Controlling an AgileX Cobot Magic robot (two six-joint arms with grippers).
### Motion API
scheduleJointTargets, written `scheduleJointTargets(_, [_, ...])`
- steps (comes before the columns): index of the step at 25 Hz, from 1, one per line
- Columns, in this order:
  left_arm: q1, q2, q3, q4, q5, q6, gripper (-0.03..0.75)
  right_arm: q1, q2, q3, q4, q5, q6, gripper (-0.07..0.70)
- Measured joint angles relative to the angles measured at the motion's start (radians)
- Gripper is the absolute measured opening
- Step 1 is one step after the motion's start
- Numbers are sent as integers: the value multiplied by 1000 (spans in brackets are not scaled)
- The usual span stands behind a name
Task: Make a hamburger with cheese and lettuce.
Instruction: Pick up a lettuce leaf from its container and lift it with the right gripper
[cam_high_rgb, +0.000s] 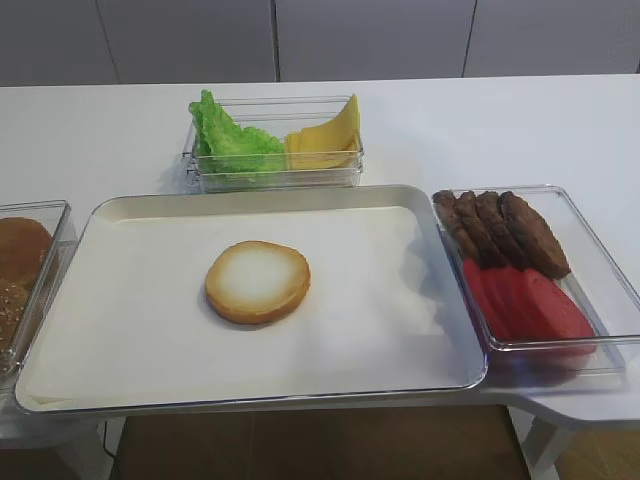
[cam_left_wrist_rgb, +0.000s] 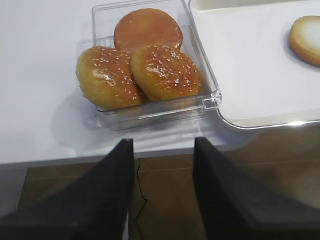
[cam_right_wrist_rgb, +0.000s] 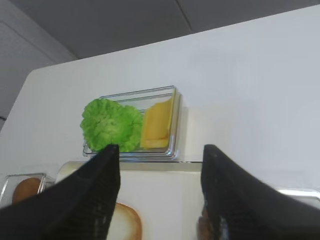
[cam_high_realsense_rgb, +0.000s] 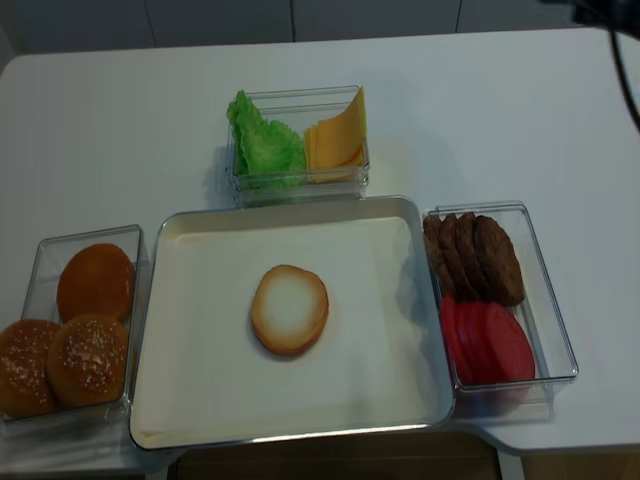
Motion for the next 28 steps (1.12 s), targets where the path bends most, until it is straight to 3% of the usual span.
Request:
scheduleJointTargets(8, [0, 0, 0, 0, 0, 0, 299, 231, 305, -232, -4, -57, 16, 396])
scheduleJointTargets(14, [0, 0, 0, 0, 0, 0, 299, 357, 523, -394, -4, -97, 16, 396])
scheduleJointTargets(18, [0, 0, 0, 0, 0, 0, 299, 416, 657, -495, -4, -106, 16, 396])
scheduleJointTargets(28, [0, 0, 0, 0, 0, 0, 299, 486, 876, -653, 5, -199, 16, 397])
